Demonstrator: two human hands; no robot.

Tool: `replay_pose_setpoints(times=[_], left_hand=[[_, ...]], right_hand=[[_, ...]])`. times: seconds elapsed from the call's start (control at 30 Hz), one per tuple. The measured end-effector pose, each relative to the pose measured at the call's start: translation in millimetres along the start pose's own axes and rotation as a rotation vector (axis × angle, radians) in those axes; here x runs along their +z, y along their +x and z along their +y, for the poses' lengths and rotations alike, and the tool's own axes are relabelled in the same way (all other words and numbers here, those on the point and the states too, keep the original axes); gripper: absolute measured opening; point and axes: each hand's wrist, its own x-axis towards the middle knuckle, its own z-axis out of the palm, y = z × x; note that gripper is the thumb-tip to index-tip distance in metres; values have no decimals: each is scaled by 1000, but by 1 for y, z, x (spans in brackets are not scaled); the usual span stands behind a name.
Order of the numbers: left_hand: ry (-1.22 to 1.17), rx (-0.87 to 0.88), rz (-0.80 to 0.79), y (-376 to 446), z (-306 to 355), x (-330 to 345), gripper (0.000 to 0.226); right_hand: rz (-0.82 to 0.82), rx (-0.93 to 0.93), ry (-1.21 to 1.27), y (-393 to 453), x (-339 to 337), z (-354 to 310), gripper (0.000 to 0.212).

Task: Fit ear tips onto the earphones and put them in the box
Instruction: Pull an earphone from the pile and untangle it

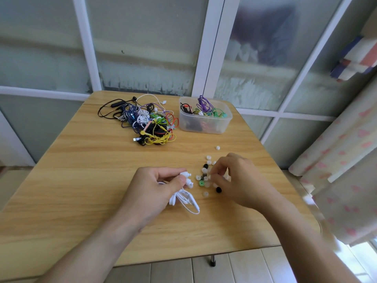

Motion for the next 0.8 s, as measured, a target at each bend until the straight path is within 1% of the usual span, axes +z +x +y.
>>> replay_pose_setpoints(times=[0.07,0.1,0.2,0.27,0.37,0.43,0.5,0.6,0.73,0.8], left_hand=[[-9,30,15,-1,1,0,17],[-14,47,23,-1,1,0,18],[-34,104,46,-1,3,0,18],[-38,139,57,-1,3,0,19],[-47,169,53,0,4,-2,20],[-64,175,37,-1,5,-2,20],[-89,169,16,-1,5,-2,21],[-103,156,-13,-1,5,-2,20],[-120,141,-89,-3,8,-2,16],[-152,121,-105,-4,9,0,15]], right_hand=[[76,14,158,-2,-2,-6,9],[93,24,282,-4,-3,-11,8],[18,26,735,-8,3,-30,4],[-5,22,891,-10,7,-37,6],[4,25,1005,-11,8,-40,8],[-4,32,1059,-11,8,-39,15],[-23,15,1072,-10,9,-37,21],[-50,-6,1075,-10,8,-35,23],[-149,65,1156,-10,7,-31,23],[-179,101,1205,-9,7,-30,27]])
